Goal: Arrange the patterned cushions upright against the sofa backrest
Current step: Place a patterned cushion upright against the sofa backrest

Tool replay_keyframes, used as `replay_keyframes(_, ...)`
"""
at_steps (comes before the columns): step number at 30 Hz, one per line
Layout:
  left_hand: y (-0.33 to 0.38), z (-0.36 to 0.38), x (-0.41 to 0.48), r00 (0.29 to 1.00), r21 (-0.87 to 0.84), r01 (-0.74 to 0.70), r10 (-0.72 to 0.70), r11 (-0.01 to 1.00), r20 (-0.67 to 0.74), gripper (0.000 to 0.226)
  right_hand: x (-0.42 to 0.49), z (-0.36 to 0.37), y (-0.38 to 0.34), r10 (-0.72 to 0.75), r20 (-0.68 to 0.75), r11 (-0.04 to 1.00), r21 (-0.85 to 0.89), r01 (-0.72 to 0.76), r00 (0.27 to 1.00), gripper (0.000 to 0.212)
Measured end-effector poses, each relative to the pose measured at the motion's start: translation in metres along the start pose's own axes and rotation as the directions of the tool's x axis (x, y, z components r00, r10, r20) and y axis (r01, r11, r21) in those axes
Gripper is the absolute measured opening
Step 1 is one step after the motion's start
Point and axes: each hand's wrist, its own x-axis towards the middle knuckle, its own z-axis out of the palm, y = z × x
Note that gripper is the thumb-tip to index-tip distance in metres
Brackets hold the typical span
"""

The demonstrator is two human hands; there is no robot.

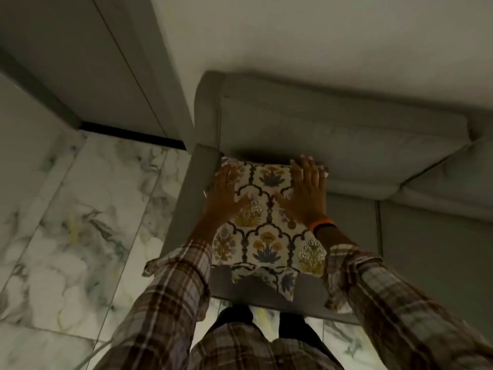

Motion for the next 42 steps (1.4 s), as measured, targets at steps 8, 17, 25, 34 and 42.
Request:
replay_keyframes(8, 0.004, 0.037, -0.003, 0.776, -0.517, 0.628, -0.516, 0.582, 0.362, 0.102, -0.061, 0.044, 0.04, 0.552, 0.333, 0.678, 0.355, -0.644, 0.764, 0.112)
replay_keyframes(17, 0.065, 0.043, 0.002, 0.768, -0.641, 0.593, -0.581, 0.486, 0.27, 0.089, -0.08, 0.016, 0.077, 0.764, 0.407, 0.129, 0.665, -0.736, 0.501, 0.084)
replay_keyframes(25, 0.218, 0.127, 0.004, 0.893, -0.723, 0.423, -0.387, 0.546, 0.23, 0.089, -0.135, -0.047, 0.216, 0.873, 0.049, 0.238, 0.825, -0.512, 0.486, 0.072)
replay_keyframes(34, 0.357, 0.303, 0.074, 0.895, -0.628, 0.444, -0.28, 0.639, 0.348, 0.108, -0.151, -0.024, 0.476, 0.748, 0.098, 0.301, 0.832, -0.467, 0.656, 0.06)
replay_keyframes(42, 0.367, 0.423, 0.119, 0.852, -0.432, 0.521, -0.419, 0.736, 0.313, 0.104, -0.132, 0.064, 0.59, 0.598, 0.125, 0.385, 0.821, -0.421, 0.792, 0.077)
